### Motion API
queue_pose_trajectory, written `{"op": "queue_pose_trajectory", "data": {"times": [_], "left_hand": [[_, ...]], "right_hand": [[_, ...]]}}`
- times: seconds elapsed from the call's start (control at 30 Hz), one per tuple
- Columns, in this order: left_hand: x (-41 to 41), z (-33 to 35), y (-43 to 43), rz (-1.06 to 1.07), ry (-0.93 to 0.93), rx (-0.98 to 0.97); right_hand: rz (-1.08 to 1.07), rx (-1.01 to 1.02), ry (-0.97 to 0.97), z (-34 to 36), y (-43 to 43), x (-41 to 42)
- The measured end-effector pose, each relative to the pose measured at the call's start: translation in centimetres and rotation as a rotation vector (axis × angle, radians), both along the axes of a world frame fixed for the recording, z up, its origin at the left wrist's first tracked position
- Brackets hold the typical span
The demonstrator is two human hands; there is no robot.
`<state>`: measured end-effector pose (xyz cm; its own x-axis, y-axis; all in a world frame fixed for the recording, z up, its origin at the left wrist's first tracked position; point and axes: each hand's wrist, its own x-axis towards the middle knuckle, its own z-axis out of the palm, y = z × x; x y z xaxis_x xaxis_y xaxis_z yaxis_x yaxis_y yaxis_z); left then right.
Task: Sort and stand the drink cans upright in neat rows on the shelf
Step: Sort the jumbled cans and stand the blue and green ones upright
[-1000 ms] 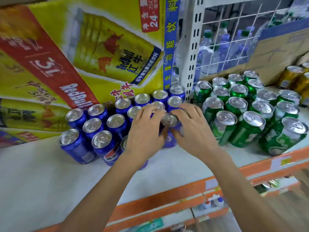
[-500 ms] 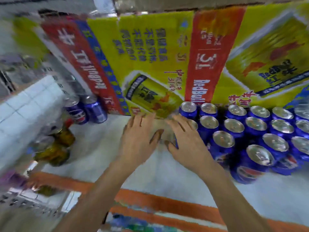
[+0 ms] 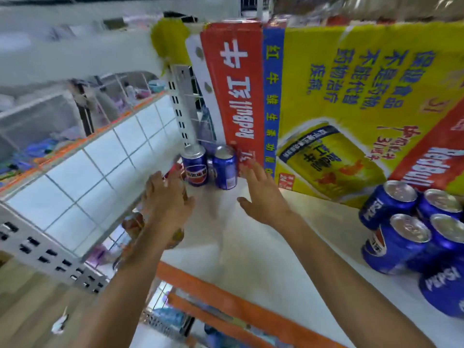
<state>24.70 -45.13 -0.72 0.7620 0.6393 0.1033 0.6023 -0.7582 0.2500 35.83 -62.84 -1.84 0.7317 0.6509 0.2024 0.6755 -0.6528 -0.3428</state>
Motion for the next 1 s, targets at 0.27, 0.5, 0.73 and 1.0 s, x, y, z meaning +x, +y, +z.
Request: {"op": "queue_pose_trajectory", "data": {"times": [0.27, 0.5, 0.73, 1.0], "left_hand": [[0.7, -0.8, 1.2, 0.063, 0.099, 0.007], [0.4, -0.8, 1.3, 0.001, 0.111, -0.003], [-0.1, -0.3, 1.7, -0.199, 0.084, 0.026], [1.5, -0.4, -1.4, -0.466, -0.007, 0.031]], "right_hand": [[-0.015, -0.030, 0.098, 0.8, 6.8, 4.2], [-0.140, 0.078, 0.060, 0.7, 8.2, 4.6], [-0.064, 0.240, 0.221, 1.0, 6.7, 2.6], [-0.169, 0.169, 0.216, 1.7, -0.3, 1.0]]}}
